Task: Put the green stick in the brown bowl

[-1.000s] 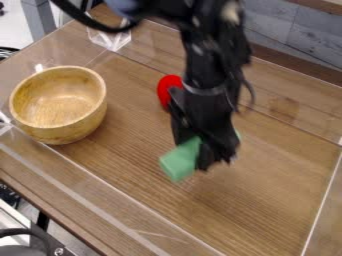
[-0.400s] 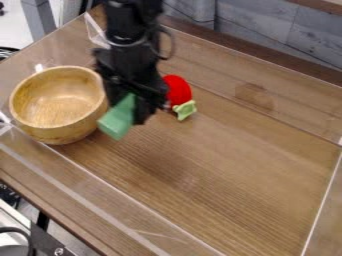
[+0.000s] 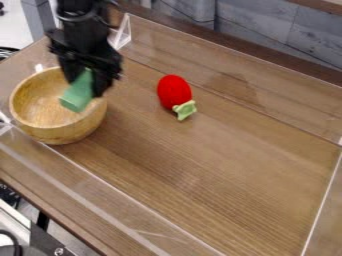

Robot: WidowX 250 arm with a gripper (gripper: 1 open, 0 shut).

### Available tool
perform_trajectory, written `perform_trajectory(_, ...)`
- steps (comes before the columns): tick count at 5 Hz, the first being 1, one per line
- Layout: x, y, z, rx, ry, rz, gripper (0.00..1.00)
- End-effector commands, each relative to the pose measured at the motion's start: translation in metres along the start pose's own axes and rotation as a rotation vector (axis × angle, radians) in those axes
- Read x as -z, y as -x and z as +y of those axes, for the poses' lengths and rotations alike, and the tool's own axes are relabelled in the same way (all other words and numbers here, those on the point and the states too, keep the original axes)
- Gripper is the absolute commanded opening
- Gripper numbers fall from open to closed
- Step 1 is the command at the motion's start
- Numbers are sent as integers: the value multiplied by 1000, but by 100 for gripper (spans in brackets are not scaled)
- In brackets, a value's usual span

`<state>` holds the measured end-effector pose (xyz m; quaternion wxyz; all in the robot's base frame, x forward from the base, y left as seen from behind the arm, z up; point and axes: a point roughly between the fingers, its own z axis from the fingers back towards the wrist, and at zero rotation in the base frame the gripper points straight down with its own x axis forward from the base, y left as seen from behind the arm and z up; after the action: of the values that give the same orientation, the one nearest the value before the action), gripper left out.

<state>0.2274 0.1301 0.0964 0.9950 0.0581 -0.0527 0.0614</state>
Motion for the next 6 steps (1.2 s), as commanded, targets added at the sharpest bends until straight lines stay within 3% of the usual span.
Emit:
perform_trajectory(1,3,-8,29,0,-10,-39,0)
perform_trajectory(3,14,-9,41,4,-4,-36,0)
perform_trajectory(6,18,-13,34,131,15,-46,0)
